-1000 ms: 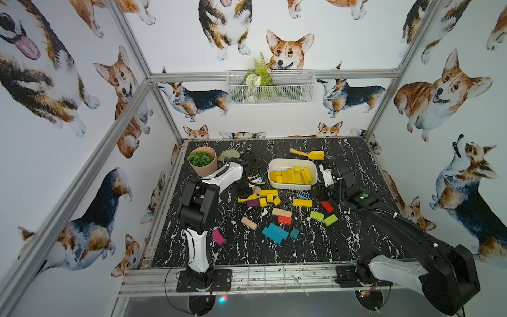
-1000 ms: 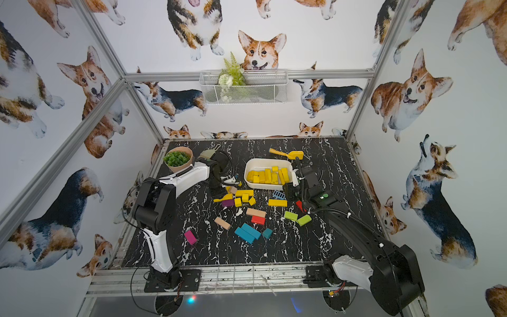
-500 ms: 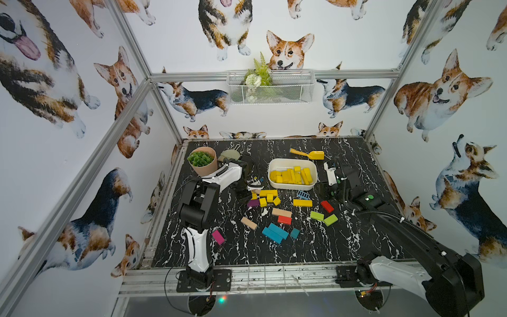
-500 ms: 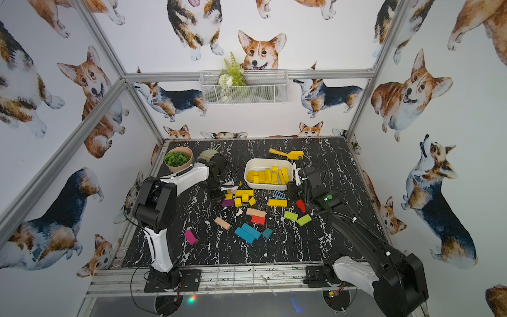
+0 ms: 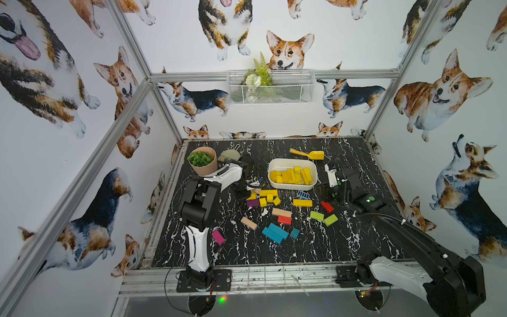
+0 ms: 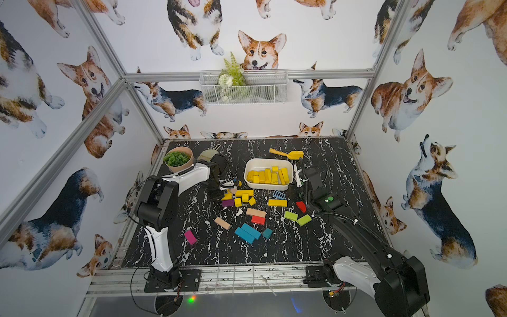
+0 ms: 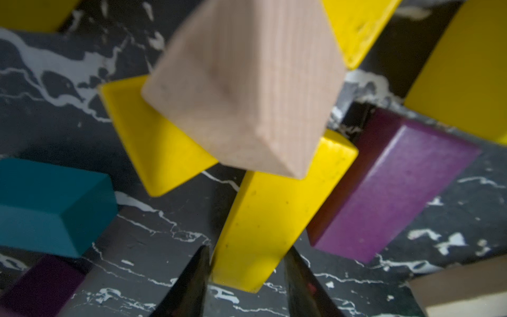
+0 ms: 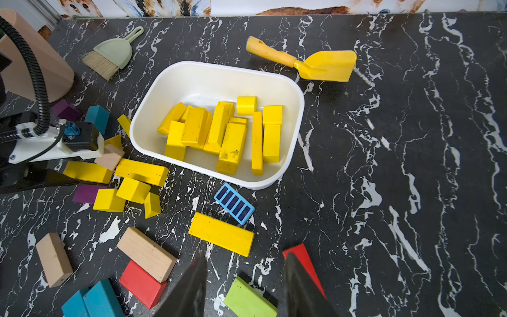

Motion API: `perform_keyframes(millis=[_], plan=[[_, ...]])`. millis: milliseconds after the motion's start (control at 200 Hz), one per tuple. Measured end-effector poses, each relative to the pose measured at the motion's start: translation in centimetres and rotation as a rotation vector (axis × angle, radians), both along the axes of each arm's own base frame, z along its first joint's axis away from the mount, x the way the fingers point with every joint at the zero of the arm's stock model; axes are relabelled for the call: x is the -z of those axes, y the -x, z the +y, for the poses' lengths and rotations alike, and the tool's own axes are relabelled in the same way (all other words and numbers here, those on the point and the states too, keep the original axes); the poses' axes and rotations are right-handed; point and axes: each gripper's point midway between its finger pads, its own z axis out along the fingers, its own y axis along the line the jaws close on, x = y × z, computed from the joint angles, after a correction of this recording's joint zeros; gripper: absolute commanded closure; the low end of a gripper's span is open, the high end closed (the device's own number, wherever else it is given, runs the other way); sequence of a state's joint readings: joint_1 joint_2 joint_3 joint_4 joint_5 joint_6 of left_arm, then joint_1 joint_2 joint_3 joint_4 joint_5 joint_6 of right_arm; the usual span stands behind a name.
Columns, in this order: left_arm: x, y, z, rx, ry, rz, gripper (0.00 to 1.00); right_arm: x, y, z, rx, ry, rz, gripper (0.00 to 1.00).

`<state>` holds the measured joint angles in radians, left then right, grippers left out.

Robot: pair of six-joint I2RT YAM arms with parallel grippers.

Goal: Pick out the yellow building blocks
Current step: Pick up the building block from the center of the board.

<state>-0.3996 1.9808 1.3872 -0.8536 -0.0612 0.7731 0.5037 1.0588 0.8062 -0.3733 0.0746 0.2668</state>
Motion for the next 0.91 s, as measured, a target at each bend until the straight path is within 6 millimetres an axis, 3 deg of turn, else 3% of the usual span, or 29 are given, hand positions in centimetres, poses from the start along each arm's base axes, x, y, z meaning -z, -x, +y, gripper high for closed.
perform_keyframes(millis=[265,415,636,696,906], plan=[[0.6,0.0,-0.3,-0.001,0.008,0.015,0.60,0.3,0.0,0.0,-0.001,0.005,0.009,0.52],[0.7,0.0,-0.2,-0.001,0.005,0.014,0.78,0.7,0.1,0.0,-0.001,0.009,0.015,0.52],[0.1,-0.2,0.4,-0.001,-0.010,-0.041,0.94,1.7,0.0,0.1,-0.003,0.021,0.042,0.52],[-0.8,-0.1,0.5,-0.002,-0.003,-0.066,1.00,1.9,-0.1,0.2,-0.006,0.021,0.048,0.52],[-6.0,-0.9,0.2,-0.018,0.058,-0.208,1.00,1.8,-0.4,0.4,-0.007,0.015,0.039,0.52]])
